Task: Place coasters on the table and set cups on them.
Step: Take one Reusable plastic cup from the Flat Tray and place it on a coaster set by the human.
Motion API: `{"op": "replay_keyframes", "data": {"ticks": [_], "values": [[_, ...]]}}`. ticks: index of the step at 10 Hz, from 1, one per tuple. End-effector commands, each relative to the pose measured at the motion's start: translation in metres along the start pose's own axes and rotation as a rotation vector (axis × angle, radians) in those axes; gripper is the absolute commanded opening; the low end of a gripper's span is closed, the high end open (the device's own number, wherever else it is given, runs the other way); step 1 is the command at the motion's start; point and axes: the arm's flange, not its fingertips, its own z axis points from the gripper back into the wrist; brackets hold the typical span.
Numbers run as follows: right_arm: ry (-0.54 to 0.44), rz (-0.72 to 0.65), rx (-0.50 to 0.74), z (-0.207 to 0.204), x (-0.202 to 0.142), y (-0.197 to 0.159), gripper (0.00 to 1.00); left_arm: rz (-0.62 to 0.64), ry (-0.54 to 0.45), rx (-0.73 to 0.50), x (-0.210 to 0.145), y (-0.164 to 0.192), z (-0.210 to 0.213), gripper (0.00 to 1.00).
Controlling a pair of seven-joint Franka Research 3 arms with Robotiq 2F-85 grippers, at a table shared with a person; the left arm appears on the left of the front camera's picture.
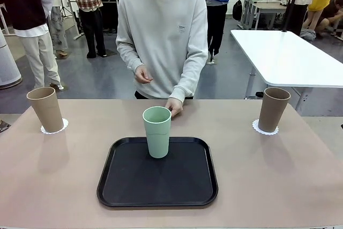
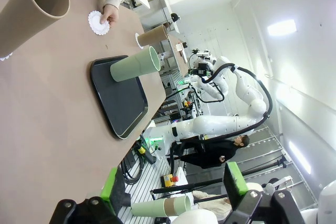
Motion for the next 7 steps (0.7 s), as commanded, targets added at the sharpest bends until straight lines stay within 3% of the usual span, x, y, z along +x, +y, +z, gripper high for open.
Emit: {"op": "replay_keyframes", "data": {"ticks": [1,7], "values": [[-0.001,0.001,0.011,-0.0010,-0.0024,-0.0017,1.00,-0.006,-0.002,-0.006,-0.0004,-0.0023,0.0008,1.00],[-0.001,0.001,0.011,-0.0010,-0.0024,-0.0017,1.00,-0.006,-0.002,-0.006,-0.0004,-0.0023,0.0008,1.00]]}}
